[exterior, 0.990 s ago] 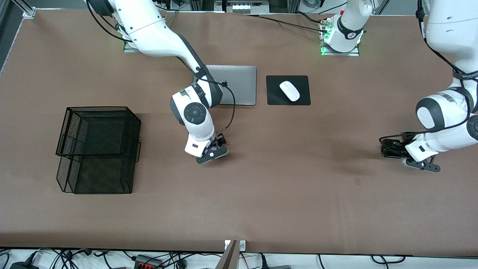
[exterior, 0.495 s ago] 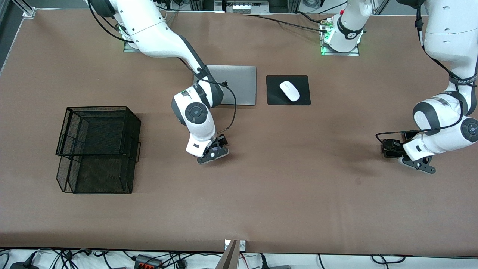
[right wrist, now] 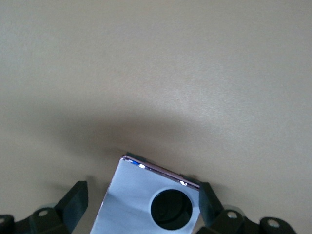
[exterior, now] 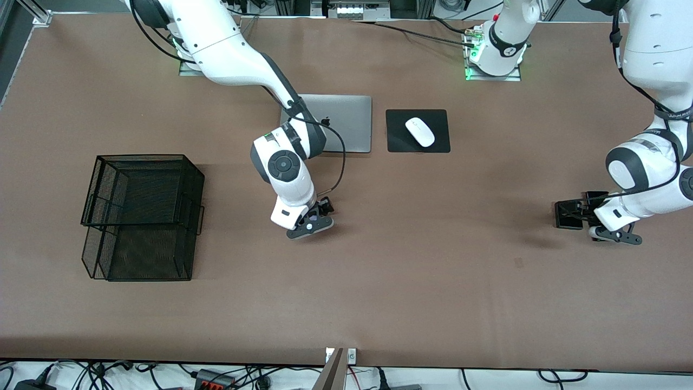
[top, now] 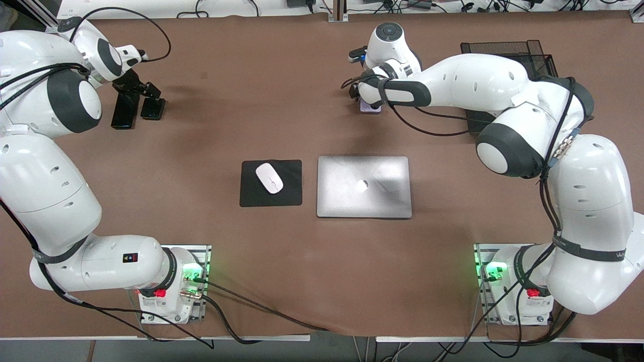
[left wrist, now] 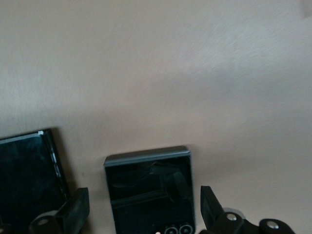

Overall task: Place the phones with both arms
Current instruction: 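Grasp the white phone with the right gripper while the left gripper grasps the flip, then lift the white phone with the right gripper while the left gripper lifts the flip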

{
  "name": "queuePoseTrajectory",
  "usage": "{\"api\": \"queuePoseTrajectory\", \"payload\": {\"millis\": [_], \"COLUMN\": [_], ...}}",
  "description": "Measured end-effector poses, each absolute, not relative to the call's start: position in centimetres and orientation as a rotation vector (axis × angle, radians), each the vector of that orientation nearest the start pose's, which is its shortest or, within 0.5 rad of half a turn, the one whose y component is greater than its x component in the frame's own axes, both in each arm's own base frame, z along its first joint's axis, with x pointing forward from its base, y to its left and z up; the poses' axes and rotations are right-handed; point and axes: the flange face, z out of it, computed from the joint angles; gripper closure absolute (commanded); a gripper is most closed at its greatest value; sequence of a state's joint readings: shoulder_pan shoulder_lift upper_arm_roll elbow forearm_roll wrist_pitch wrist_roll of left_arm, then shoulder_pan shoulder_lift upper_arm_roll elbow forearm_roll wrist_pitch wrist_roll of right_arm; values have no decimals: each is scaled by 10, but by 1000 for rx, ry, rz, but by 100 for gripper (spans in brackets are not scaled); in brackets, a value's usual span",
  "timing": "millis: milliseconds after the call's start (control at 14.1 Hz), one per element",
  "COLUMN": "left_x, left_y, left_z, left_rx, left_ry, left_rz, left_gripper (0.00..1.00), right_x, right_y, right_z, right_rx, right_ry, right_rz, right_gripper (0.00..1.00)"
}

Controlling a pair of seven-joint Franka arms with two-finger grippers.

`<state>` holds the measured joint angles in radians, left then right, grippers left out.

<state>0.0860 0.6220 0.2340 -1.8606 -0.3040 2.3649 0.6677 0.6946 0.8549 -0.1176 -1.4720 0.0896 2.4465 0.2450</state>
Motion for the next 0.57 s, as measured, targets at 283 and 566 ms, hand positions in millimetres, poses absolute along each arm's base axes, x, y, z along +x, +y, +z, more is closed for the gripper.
{"api": "queuePoseTrajectory", "payload": {"millis": [283,566], "left_x": [597,599], "left_y": [183,178], "left_z": [165,165], "left_rx": [-3240,-3242], "left_ry": [229,220], "left_rz": [118,120], "left_gripper": [0,0], "right_x": [601,606], "right_y": [412,411], "right_z": [185,196], "right_rx": [-3113,-3137], "right_ry": [-287,-179], "right_rz": [-116,-72], "right_gripper": [0,0]}}
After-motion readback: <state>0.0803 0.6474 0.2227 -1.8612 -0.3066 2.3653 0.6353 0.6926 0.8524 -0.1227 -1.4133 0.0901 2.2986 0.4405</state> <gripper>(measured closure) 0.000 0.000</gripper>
